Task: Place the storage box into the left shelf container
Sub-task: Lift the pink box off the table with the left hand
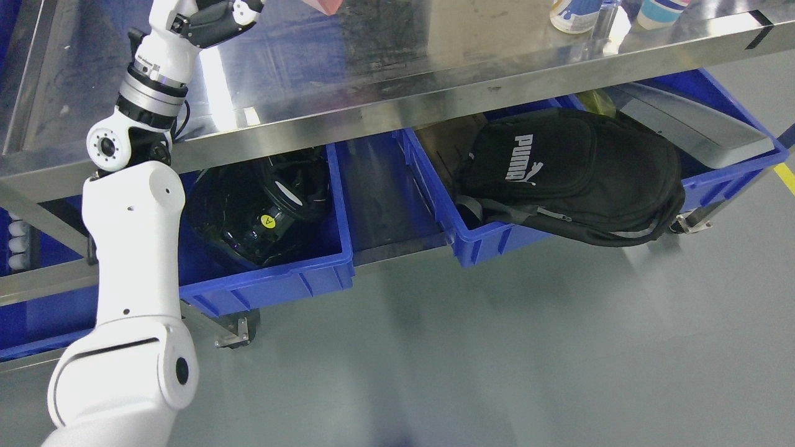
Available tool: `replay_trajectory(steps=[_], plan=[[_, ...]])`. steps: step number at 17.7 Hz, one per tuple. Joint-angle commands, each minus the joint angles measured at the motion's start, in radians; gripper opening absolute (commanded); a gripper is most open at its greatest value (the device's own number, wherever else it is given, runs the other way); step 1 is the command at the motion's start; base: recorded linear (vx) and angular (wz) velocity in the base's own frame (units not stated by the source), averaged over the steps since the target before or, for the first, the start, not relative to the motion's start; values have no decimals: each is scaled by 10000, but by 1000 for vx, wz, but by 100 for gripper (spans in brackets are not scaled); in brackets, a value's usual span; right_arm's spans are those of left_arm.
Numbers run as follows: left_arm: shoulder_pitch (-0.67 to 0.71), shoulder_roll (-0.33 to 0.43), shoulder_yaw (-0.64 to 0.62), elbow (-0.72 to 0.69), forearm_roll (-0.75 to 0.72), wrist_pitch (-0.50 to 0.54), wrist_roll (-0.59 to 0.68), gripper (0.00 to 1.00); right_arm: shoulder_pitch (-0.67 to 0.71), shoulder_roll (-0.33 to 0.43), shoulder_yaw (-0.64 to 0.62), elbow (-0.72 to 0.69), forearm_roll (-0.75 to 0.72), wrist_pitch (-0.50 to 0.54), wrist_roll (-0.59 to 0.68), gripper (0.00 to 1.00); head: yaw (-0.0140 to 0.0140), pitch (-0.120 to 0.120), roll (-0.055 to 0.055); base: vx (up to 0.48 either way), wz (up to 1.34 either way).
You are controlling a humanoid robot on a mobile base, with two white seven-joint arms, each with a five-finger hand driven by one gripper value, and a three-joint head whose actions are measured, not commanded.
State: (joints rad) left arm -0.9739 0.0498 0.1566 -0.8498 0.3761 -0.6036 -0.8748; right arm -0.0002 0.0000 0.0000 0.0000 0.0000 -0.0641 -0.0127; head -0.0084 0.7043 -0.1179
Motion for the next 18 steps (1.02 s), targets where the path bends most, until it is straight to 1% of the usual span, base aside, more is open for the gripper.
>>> replay_trajectory(steps=[1,4,5,6,7,9,13,14,16,18], plan=[[2079,-324,-258,-2799,1193,-177,1900,1,-60,-175,-30,-175,-15,-3,5,100,0,0,0,0,0],[3384,-324,-1867,-5223,1194,-116,4859,1,-75,-175,-30,-175,-15,-3,-11,100,0,0,0,-3,71],[3798,-324,-2450,-6081,1193,67,5520,1,-60,-175,-30,-175,-15,-3,-11,100,0,0,0,-14,164],[4106,-324,-2851,-6788,1193,342,5815,1,-60,-175,-30,-175,-15,-3,5,100,0,0,0,-29,363],[4489,-324,-3310,-7600,1193,618,5894,1,-60,-175,-30,-175,-15,-3,5,100,0,0,0,-29,363],[5057,-324,-4093,-8281,1178,698,5865,1,-60,-175,-30,-175,-15,-3,-10,100,0,0,0,-51,536],[5933,-324,-5230,-8299,1178,56,5451,1,-60,-175,-30,-175,-15,-3,-11,100,0,0,0,-84,1146],[6268,-324,-5354,-8299,1163,-113,5435,1,-60,-175,-30,-175,-15,-3,-11,100,0,1,0,-95,1360],[6684,-324,-4974,-8299,1163,-298,5435,1,-60,-175,-30,-175,-15,-3,-11,100,0,5,0,-93,1549],[7067,-324,-4269,-8283,1163,-284,5404,1,-60,-175,-30,-175,-15,-3,5,100,0,6,0,-2,1690]])
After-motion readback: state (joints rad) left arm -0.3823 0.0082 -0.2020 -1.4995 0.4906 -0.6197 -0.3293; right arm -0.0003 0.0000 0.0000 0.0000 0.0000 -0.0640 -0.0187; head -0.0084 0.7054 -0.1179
